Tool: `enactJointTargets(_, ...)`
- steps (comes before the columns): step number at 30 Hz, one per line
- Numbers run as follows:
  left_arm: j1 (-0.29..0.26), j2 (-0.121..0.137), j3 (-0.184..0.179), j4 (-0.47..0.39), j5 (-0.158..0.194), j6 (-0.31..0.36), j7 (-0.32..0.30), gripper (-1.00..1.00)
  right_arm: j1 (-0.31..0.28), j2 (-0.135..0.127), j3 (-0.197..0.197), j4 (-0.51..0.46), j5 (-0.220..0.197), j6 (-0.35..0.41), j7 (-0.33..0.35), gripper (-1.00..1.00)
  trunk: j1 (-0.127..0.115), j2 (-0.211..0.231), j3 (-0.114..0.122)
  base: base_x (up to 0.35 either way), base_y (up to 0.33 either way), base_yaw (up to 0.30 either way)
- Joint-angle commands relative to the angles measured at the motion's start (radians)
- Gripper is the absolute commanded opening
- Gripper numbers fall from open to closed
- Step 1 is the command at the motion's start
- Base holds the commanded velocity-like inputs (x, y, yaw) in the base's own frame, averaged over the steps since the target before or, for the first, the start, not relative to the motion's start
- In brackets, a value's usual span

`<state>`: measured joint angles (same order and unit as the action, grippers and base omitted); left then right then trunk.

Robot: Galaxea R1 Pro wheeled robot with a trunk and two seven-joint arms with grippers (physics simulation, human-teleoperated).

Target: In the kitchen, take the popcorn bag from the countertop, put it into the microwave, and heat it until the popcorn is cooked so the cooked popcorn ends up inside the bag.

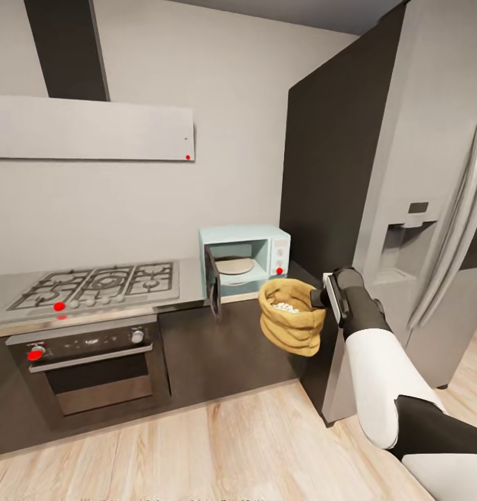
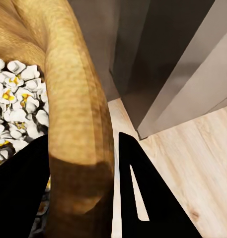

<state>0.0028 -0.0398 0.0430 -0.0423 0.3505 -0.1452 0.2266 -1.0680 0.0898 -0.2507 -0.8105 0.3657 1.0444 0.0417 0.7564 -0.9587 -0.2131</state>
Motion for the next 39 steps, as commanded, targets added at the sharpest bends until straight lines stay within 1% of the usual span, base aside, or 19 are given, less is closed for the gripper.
enactJointTargets(1,0.000,-0.001,0.005,-0.002,0.002,-0.003,0.003,1.00,-0.001,0.001,-0.004,-0.001,0.005,0.003,0.004,-1.00,0.000,-0.001,-0.003,0.000,0.000,0.102)
enactJointTargets(9,0.000,-0.002,0.004,-0.002,0.002,-0.002,0.003,1.00,-0.001,0.001,-0.005,-0.002,0.008,0.003,0.003,-1.00,0.000,-0.001,-0.013,0.047,-0.035,0.097)
enactJointTargets(26,0.000,-0.002,0.003,-0.001,0.001,-0.002,0.002,1.00,-0.001,0.001,-0.004,-0.003,0.009,0.003,-0.002,-1.00,0.000,-0.001,-0.015,0.197,-0.214,0.009)
enactJointTargets(32,0.000,-0.001,0.003,-0.002,0.002,-0.003,0.002,1.00,-0.001,-0.001,-0.004,-0.002,0.009,0.003,-0.002,-1.00,0.000,-0.001,-0.020,0.187,-0.219,0.158)
enactJointTargets(39,0.000,0.000,0.003,-0.002,0.002,-0.004,0.002,1.00,-0.001,0.000,-0.003,-0.003,0.009,0.003,-0.002,-1.00,0.000,-0.001,-0.026,0.022,-0.024,0.118)
